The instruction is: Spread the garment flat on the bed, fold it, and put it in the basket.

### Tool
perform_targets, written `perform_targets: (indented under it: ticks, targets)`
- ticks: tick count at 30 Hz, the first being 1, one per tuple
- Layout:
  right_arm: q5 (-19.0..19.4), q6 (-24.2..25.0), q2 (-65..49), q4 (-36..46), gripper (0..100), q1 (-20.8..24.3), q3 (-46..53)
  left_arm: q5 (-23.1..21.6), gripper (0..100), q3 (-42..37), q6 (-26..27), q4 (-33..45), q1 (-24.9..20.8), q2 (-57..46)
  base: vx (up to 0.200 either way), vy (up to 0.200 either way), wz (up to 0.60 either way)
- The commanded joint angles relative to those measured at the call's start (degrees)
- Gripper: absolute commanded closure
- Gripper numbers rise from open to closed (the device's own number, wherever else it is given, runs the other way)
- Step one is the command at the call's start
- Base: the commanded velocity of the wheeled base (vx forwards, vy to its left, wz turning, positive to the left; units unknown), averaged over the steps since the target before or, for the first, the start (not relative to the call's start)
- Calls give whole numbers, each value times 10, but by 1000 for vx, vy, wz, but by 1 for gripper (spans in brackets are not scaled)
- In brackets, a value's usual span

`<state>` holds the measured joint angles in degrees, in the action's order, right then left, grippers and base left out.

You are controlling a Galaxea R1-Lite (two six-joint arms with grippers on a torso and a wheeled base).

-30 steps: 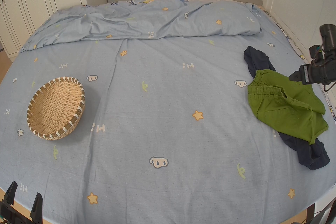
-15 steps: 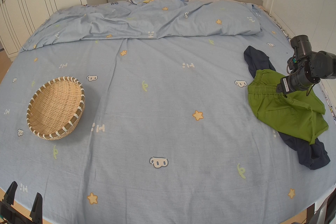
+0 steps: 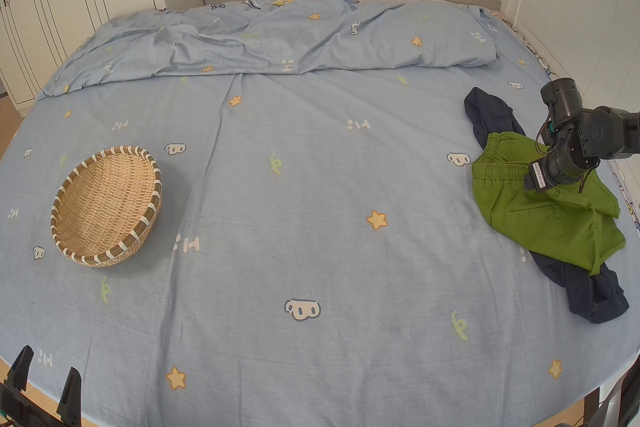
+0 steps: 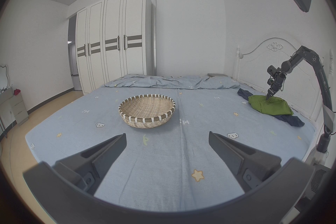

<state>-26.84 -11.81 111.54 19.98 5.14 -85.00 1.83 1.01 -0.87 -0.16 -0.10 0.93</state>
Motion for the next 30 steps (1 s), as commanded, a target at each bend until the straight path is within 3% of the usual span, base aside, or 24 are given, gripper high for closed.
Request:
perform_targets:
  ticks: [1, 6, 7, 22, 27, 30]
  targets:
    - [-7, -1, -3, -2, 0, 4, 8, 0, 0, -10, 1, 0, 0, -8, 0, 0, 0]
    - [-8, -1, 3, -3, 0, 4, 15, 0, 0, -10, 0, 0, 0, -8, 0, 0, 0]
    - [-8, 0, 5, -4, 100, 4, 15, 0, 0, -10, 0, 0, 0, -8, 0, 0, 0]
    - [-2, 1, -5, 12, 100, 6, -17, 0, 0, -10, 1, 0, 0, -8, 0, 0, 0]
    - [31, 4, -58, 102, 100, 28, -78, 0, 0, -10, 0, 0, 0, -8, 0, 0, 0]
    - [72, 36, -88, 226, 100, 63, -150, 0, 0, -10, 0, 0, 0, -8, 0, 0, 0]
